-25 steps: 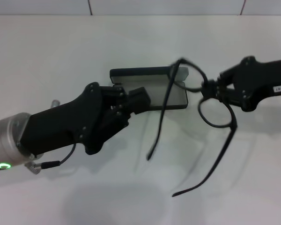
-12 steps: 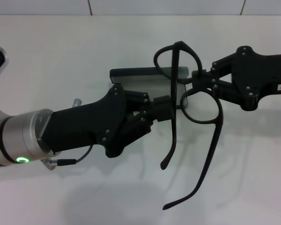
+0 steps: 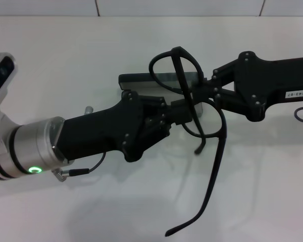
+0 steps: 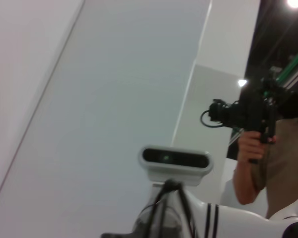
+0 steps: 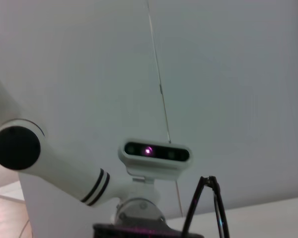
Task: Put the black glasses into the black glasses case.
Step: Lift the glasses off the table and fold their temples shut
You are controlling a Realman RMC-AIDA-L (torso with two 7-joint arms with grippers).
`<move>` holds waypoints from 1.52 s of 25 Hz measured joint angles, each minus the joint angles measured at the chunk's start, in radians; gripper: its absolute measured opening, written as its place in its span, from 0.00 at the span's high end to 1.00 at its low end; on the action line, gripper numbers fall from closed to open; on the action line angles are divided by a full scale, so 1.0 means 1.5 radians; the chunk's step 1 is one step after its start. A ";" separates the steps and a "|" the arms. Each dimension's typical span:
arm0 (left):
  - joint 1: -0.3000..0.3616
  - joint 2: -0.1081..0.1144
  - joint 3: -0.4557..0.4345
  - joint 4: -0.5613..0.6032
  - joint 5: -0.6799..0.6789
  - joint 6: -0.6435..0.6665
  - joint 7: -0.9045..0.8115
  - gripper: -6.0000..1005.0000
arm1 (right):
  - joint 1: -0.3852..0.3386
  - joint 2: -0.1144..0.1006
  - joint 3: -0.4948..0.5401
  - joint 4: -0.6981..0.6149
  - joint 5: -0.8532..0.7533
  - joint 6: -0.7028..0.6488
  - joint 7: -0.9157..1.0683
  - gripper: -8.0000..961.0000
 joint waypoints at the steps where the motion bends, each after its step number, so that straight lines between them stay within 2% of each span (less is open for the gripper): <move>1: 0.000 0.000 0.000 0.000 0.000 -0.006 0.000 0.95 | 0.002 0.000 -0.003 0.007 0.007 -0.001 -0.003 0.93; 18: 0.003 0.000 -0.005 -0.001 -0.019 -0.020 -0.001 0.95 | 0.006 -0.002 -0.003 0.013 0.015 0.001 -0.007 0.93; 25: 0.006 0.004 -0.003 0.000 -0.016 0.025 -0.001 0.94 | -0.003 -0.002 0.003 0.012 0.015 0.004 -0.008 0.94; 38: -0.003 -0.002 0.018 -0.008 -0.015 0.020 0.007 0.94 | 0.010 0.000 -0.008 0.043 0.033 -0.001 -0.021 0.94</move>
